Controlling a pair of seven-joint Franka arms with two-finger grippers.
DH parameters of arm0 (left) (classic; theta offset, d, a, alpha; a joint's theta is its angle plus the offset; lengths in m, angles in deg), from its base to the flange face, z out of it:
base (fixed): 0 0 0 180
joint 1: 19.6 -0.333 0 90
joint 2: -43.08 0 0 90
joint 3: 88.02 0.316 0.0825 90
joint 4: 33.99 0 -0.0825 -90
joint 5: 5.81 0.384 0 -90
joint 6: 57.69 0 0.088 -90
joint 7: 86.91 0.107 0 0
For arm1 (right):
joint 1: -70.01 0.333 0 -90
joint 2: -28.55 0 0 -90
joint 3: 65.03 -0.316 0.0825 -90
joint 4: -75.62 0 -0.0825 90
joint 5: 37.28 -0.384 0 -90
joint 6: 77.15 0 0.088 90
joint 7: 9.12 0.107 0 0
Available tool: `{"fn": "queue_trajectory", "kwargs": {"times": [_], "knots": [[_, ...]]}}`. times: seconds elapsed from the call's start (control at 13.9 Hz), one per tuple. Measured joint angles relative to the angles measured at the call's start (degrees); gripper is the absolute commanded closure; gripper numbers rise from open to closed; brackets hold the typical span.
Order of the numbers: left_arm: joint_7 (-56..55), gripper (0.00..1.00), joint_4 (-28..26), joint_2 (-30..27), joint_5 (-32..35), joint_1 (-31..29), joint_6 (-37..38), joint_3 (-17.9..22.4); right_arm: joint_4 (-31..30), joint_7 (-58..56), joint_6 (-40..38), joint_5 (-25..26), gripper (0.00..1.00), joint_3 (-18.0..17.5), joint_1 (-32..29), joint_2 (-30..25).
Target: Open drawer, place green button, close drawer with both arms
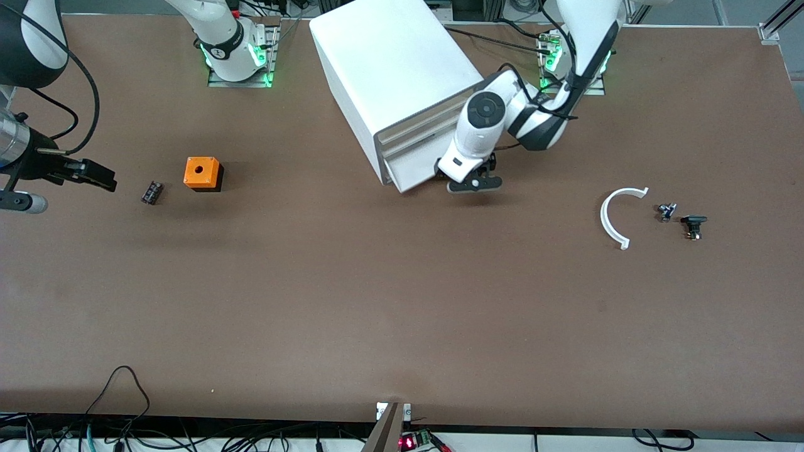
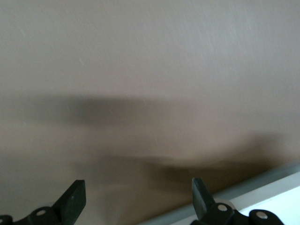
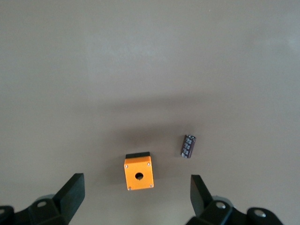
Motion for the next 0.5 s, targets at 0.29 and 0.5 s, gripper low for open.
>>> {"fn": "queue_trajectory", "kwargs": {"times": [0.29, 0.5], "knots": [[0.0, 0.0, -1.3, -0.3, 0.0, 0.2, 0.8, -3.3, -6.7, -0.3, 0.8, 0.0, 0.0, -0.1, 0.1, -6.1], [-0.1, 0.0, -1.3, -1.6, 0.0, -0.8, 0.7, -3.0, -7.9, -2.8, 2.2, 0.0, 0.0, -0.2, 0.2, -7.3]]}}
